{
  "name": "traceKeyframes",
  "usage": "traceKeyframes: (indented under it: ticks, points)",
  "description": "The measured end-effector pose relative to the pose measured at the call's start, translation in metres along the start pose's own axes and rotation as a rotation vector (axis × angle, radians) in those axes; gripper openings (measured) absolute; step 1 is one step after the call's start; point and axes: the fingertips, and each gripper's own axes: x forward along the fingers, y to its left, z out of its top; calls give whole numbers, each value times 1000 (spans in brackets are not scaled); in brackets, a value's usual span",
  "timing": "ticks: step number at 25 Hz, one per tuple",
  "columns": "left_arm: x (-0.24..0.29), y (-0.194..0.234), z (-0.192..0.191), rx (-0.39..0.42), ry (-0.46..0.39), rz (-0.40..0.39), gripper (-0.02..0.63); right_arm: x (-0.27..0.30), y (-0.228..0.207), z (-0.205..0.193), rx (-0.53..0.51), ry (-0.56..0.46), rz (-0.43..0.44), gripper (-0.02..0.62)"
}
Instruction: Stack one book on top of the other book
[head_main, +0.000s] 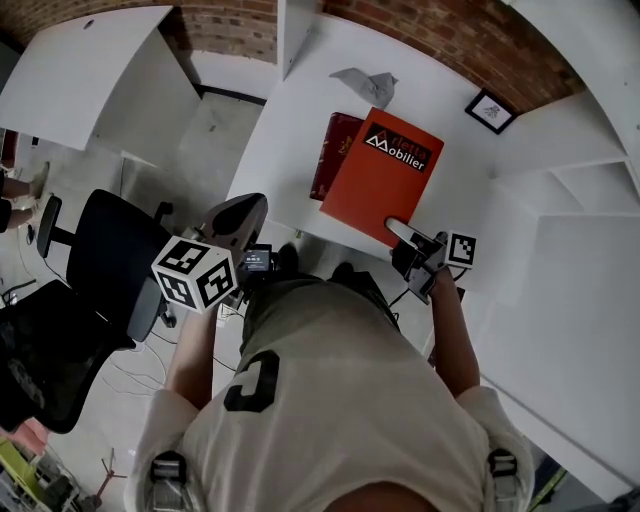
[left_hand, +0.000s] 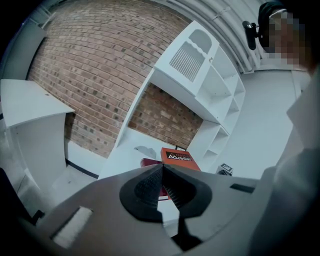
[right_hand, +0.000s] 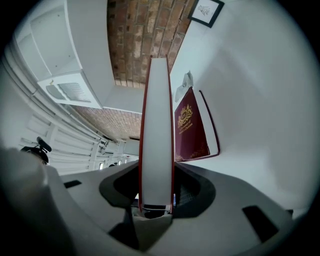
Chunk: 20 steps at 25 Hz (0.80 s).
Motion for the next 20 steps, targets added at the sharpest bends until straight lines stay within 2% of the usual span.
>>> traceKeyframes:
  ticks: [12,20]
  points:
    - [10,4,2,-3,20,12,5,12,-31,11,30,87,-63,160]
    - [24,-5,10,-6,17,48,5,25,-38,27,30,151,-37,160]
